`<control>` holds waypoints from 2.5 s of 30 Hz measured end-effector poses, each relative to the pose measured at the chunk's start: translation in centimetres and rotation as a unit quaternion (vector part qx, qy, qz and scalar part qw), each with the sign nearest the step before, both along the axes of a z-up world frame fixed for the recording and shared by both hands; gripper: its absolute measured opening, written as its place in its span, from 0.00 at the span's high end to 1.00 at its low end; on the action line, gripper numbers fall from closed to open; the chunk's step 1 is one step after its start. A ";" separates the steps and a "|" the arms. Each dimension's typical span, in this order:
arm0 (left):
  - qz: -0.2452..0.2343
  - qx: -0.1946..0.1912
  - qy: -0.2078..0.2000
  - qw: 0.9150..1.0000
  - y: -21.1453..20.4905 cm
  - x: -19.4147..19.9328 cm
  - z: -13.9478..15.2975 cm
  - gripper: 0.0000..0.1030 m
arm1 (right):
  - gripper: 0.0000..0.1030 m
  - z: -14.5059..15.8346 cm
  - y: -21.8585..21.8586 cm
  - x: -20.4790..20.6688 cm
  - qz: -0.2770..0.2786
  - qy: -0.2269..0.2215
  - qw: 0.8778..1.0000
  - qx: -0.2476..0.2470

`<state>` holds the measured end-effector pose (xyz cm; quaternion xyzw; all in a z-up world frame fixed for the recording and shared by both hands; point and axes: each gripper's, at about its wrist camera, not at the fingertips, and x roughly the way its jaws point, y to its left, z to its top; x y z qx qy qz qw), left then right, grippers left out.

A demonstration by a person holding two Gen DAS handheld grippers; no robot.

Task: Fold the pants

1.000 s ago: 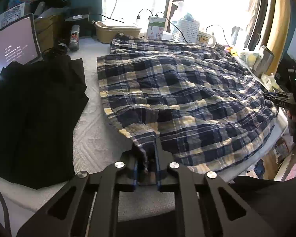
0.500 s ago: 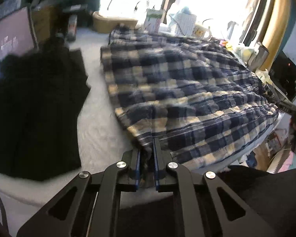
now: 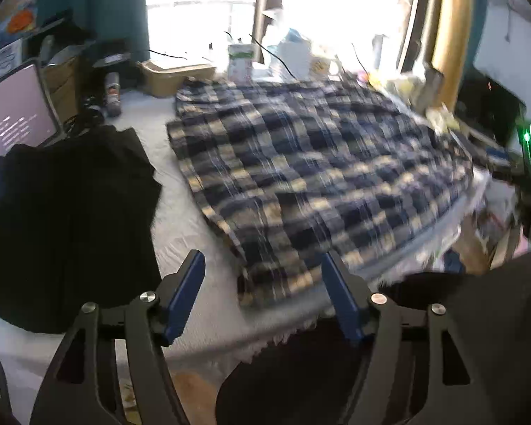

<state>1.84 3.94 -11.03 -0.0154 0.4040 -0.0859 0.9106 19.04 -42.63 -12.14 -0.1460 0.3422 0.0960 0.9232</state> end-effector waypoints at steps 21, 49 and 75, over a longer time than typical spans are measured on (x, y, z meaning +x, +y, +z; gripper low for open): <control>-0.020 0.192 -0.075 0.978 -5.0 1.0 -1.9 0.32 | 0.10 -2.6 0.4 -1.2 0.017 0.011 0.999 -0.036; 0.001 0.012 -0.132 0.991 -2.6 0.3 3.9 0.97 | 0.92 1.3 5.4 -1.8 0.126 -0.107 0.986 -0.025; 0.032 -0.036 -0.175 0.983 1.8 12.0 11.5 0.97 | 0.93 10.1 9.0 11.1 0.080 -0.142 0.985 0.047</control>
